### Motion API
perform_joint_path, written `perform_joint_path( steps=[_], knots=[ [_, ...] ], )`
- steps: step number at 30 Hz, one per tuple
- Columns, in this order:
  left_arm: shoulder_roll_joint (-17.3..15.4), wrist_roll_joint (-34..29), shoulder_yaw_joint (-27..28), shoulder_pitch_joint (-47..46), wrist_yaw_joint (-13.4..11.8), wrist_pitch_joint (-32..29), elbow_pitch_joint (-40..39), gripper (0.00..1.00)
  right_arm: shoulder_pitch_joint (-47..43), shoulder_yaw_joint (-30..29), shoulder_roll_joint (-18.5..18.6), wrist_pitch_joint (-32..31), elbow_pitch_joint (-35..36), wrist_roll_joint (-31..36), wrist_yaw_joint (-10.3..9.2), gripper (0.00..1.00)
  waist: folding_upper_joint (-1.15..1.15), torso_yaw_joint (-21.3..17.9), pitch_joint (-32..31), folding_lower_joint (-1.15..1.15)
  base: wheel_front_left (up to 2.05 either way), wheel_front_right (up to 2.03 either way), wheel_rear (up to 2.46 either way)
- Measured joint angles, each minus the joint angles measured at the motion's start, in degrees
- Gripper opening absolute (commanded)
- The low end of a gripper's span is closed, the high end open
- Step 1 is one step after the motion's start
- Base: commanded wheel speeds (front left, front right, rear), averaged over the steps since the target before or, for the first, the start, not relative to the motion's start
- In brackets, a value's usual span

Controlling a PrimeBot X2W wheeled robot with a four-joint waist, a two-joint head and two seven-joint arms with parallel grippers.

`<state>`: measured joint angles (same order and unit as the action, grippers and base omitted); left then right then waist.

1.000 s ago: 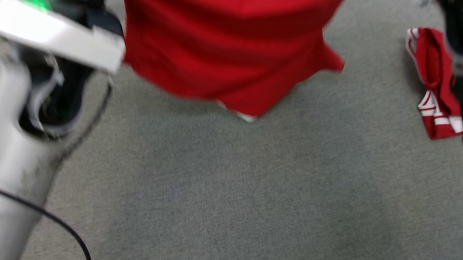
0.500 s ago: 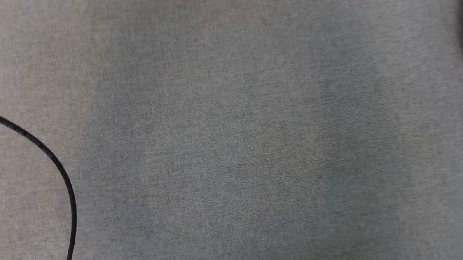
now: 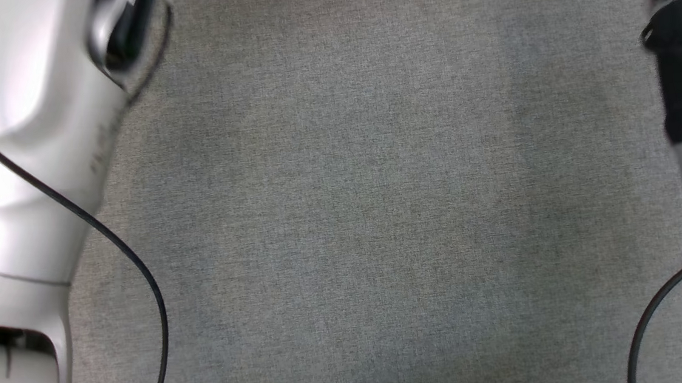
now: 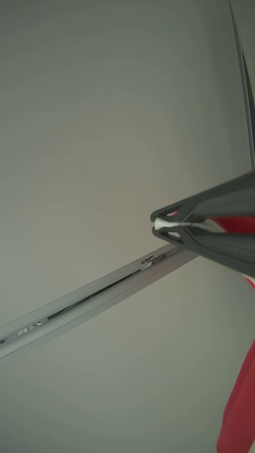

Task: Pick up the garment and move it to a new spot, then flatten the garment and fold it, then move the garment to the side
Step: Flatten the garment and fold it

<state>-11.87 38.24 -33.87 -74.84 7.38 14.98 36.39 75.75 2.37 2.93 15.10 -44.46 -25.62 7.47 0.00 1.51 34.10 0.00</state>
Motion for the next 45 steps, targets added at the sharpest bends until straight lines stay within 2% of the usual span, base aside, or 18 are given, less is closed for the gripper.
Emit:
perform_joint_path(
  steps=[4, 11, 17, 26, 35, 45],
  knots=[
    [-1.5, 1.5, -4.3, 4.2, 0.1, 0.0, 2.6, 0.00, -4.6, 2.2, -0.1, 0.0, -4.8, -6.4, 0.00, 0.00, 0.00, 0.3, -0.9, 0.00, 0.00, 0.00, 0.00],
    [-2.2, 3.8, -9.8, 10.1, 0.1, 0.0, 5.8, 0.00, -12.8, 11.3, 2.6, -1.7, -9.3, -13.9, 0.00, 0.00, 0.00, 0.9, -5.0, -0.01, 0.00, 0.00, 0.00],
    [-2.9, 8.6, -18.4, 15.0, 0.1, -1.8, 7.8, 0.00, -18.0, 18.3, 4.6, -3.6, -11.0, -17.9, 0.00, 0.00, 0.00, 1.1, -9.4, -0.01, 0.00, 0.00, 0.00],
    [-4.0, 11.6, -29.2, 19.2, 0.1, -6.0, 11.8, 0.00, -22.7, 25.3, 6.6, -6.1, -14.5, -21.3, 0.00, 0.00, 0.00, 2.2, -15.5, 0.00, 0.00, 0.00, 0.00],
    [-3.3, 12.2, -36.4, 23.3, 0.1, -9.4, 15.8, 0.00, -24.9, 32.0, 7.2, -13.7, -18.5, -22.3, 0.01, 0.00, 0.00, 2.6, -20.9, 0.00, 0.00, 0.00, 0.00],
    [-4.7, 14.4, -38.8, 28.6, 0.1, -16.6, 13.4, 0.00, -29.6, 40.4, 9.2, -26.0, -15.7, -25.2, 0.01, 0.00, 0.00, 2.2, -26.6, 0.00, 0.00, 0.00, 0.00]
  ],
)
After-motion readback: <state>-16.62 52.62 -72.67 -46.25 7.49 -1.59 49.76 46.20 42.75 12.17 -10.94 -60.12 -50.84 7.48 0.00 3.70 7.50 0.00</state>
